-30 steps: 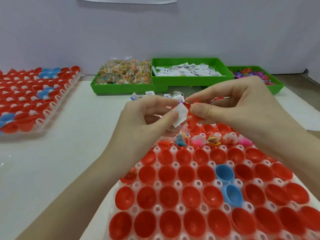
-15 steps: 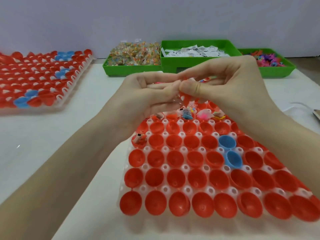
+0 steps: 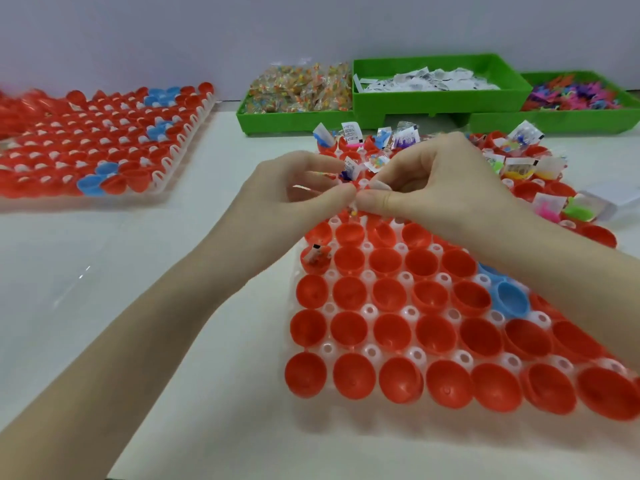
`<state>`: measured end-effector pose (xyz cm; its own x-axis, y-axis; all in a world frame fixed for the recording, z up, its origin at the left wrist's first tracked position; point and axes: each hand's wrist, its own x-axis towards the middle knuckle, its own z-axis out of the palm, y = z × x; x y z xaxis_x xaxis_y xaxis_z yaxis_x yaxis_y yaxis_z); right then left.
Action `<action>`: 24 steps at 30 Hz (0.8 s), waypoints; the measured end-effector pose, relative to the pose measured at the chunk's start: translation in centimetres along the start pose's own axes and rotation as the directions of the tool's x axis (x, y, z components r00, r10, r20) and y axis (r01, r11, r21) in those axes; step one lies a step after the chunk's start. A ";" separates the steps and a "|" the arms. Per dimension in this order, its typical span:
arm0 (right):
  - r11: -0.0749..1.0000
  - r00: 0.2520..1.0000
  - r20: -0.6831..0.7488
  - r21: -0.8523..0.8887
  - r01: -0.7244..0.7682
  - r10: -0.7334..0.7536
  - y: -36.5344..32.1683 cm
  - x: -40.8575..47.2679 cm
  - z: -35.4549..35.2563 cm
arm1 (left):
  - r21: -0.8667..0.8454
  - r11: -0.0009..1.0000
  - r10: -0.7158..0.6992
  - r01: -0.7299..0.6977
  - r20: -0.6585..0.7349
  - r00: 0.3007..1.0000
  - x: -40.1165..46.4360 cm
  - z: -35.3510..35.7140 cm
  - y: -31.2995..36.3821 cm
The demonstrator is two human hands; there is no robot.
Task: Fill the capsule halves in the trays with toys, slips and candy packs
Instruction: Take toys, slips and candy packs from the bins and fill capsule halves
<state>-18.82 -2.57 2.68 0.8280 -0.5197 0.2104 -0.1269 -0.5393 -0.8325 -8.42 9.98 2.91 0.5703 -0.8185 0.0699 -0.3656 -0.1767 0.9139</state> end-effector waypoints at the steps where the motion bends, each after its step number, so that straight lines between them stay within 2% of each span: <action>1: 1.000 0.999 0.034 -0.010 0.000 0.000 0.1 0.0 0.4 | 0.109 0.993 0.045 -0.039 -0.054 0.998 -0.3 -0.2 -0.4; 4: 0.997 0.991 0.134 -0.064 0.033 -0.024 0.4 -0.2 1.6 | 0.280 0.945 0.202 -0.167 -0.101 0.974 -1.9 -0.8 -1.4; 7: 0.987 0.987 0.153 -0.145 0.076 -0.054 0.8 -0.4 2.6 | 0.409 0.868 0.326 -0.283 -0.037 0.945 -3.5 -1.5 -2.3; 14: 0.976 0.990 0.087 -0.183 0.121 -0.106 1.3 -0.2 2.8 | 0.469 0.794 0.337 -0.388 0.192 0.922 -5.1 -2.1 -3.5; 20: 0.950 0.978 0.200 -0.289 0.115 -0.057 2.0 -0.1 2.9 | 0.559 0.669 0.342 -0.491 0.354 0.870 -5.9 -1.2 -3.5; 24: 0.935 0.965 0.263 -0.338 0.103 -0.011 2.0 0.0 2.8 | 0.596 0.613 0.338 -0.519 0.395 0.854 -5.9 -0.9 -3.6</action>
<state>-17.55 -1.79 -0.37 0.9440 -0.3208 0.0775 -0.2178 -0.7821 -0.5838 -9.86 15.95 -0.46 0.0726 -0.9748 0.2108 -0.9584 -0.0097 0.2852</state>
